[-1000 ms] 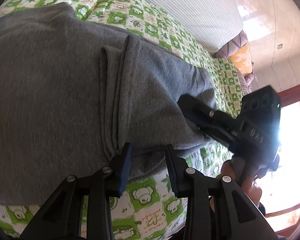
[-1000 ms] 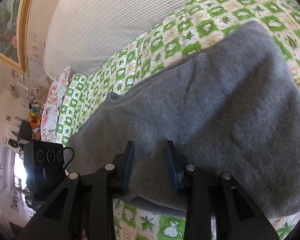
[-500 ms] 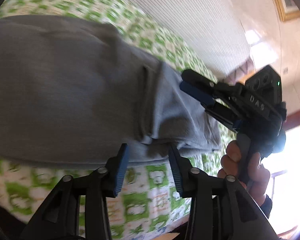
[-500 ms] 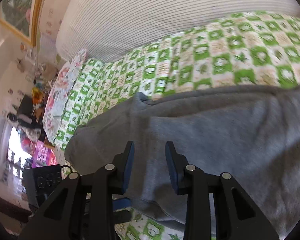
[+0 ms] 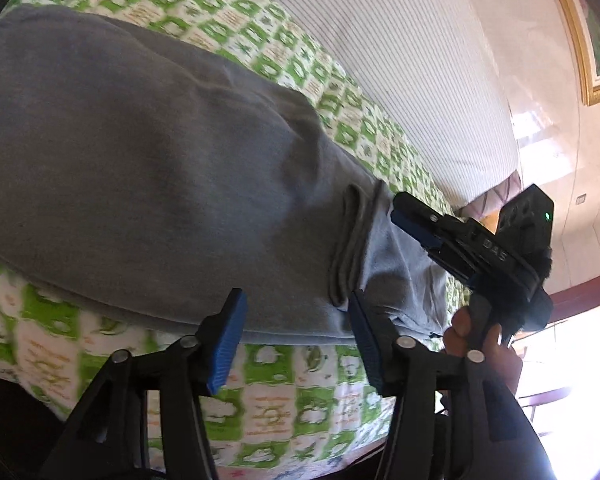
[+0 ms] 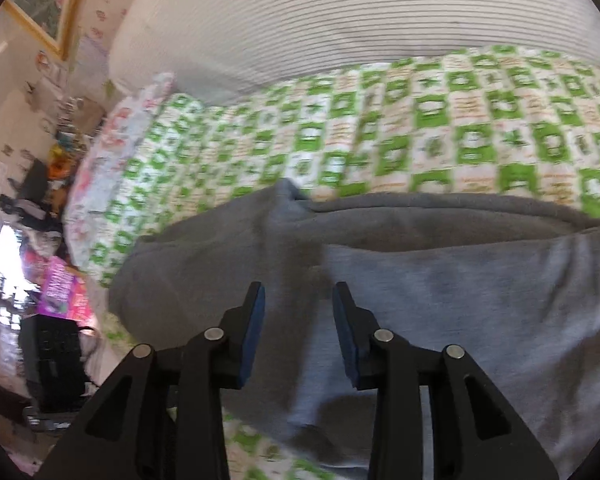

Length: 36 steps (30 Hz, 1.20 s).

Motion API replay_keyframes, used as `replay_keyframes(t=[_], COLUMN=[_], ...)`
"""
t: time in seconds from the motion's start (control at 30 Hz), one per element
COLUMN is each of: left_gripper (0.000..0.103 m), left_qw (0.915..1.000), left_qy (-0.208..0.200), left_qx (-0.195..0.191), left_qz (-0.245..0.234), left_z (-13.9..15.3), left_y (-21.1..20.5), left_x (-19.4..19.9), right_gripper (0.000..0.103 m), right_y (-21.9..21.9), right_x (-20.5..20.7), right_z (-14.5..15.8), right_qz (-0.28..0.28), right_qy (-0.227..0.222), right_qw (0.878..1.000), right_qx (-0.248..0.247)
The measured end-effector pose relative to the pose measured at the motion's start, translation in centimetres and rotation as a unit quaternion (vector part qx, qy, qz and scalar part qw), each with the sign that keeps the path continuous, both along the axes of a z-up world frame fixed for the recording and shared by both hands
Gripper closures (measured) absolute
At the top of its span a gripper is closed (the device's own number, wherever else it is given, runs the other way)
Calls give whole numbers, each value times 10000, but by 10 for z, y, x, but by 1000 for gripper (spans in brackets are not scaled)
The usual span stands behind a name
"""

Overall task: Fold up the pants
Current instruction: 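Grasp the folded grey pants end with the left gripper while the right gripper grasps beside it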

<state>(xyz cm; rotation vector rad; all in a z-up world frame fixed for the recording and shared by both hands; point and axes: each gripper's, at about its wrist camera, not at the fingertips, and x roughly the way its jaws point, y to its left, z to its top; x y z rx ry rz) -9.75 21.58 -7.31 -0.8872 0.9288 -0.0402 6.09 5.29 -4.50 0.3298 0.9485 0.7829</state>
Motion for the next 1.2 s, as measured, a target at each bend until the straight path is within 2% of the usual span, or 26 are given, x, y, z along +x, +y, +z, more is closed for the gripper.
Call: replay_keyframes(t=[0.13, 0.37, 0.43, 0.47, 0.5, 0.53, 0.57, 0.67, 0.77, 0.83, 0.9, 0.97, 1.1, 1.2], left_gripper=[40, 37, 45, 52, 68, 76, 79, 80, 80, 79, 79, 78, 78, 73], left_qw=[9996, 9985, 9981, 9979, 9977, 9973, 9971, 9976, 9977, 9977, 9977, 9982, 9994, 9989], left_qy=[-59, 41, 122, 165, 204, 231, 216, 229, 203, 131, 67, 2, -65, -89], left_qx=[-114, 254, 352, 365, 379, 434, 481, 367, 317, 385, 485, 500, 345, 213], left_qz=[-246, -485, -483, -501, -532, -553, -553, -536, -572, -545, -463, -338, 60, 413], left_z=[1, -5, -13, -16, -19, -20, -21, -26, -21, -12, -4, 3, 10, 11], left_y=[-32, -68, -73, -74, -75, -74, -72, -67, -63, -58, -50, -40, -12, 10], left_x=[18, 48, 54, 55, 55, 54, 52, 49, 43, 34, 21, 11, -16, -36], right_gripper=[56, 51, 53, 74, 83, 84, 87, 88, 85, 83, 70, 65, 65, 65], right_y=[-3, 11, 19, 22, 24, 26, 26, 29, 35, 34, 37, 43, 72, 102], right_x=[14, 36, 39, 39, 39, 38, 36, 30, 33, 34, 32, 28, 17, 10], right_z=[-1, -2, -8, -10, -13, -13, -11, -11, -24, -20, -8, 9, 34, 46], right_qz=[25, 285, 527, 650, 747, 745, 790, 951, 945, 843, 809, 863, 1260, 1591], right_qy=[-185, -555, -578, -555, -461, -453, -505, -519, -353, -307, -377, -603, -856, -964], right_qw=[9980, 9893, 9876, 9875, 9880, 9876, 9871, 9865, 9856, 9872, 9875, 9860, 9807, 9751], right_qx=[-601, -1318, -1364, -1323, -1273, -1302, -1295, -1229, -1354, -1320, -1301, -1290, -1223, -1209])
